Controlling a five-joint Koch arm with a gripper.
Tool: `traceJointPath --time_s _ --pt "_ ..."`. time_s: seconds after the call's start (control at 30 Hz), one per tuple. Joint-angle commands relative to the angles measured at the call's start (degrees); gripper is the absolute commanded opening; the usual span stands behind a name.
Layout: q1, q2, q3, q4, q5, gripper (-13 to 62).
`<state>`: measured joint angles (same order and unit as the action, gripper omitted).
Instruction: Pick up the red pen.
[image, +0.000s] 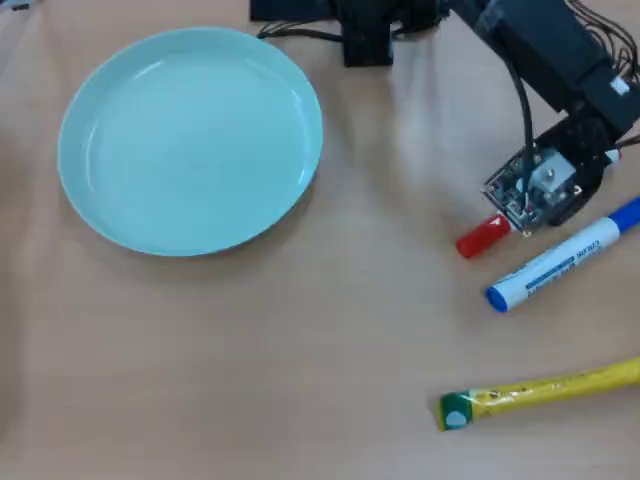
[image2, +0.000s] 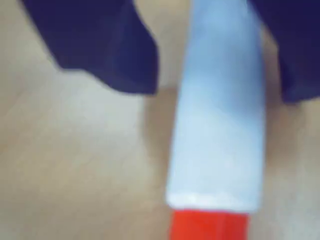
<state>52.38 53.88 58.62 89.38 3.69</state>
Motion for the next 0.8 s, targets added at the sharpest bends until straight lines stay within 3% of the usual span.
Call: traceJointPath --time_s 0.0,0.57,0.77 --pt "1.32 0.44 -2.90 0.44 0.44 25.1" --pt "-0.53 -0.62 -2.29 0.44 0.26 22.9" --pt "-0.53 -0.53 -2.72 -0.62 0.35 2.8"
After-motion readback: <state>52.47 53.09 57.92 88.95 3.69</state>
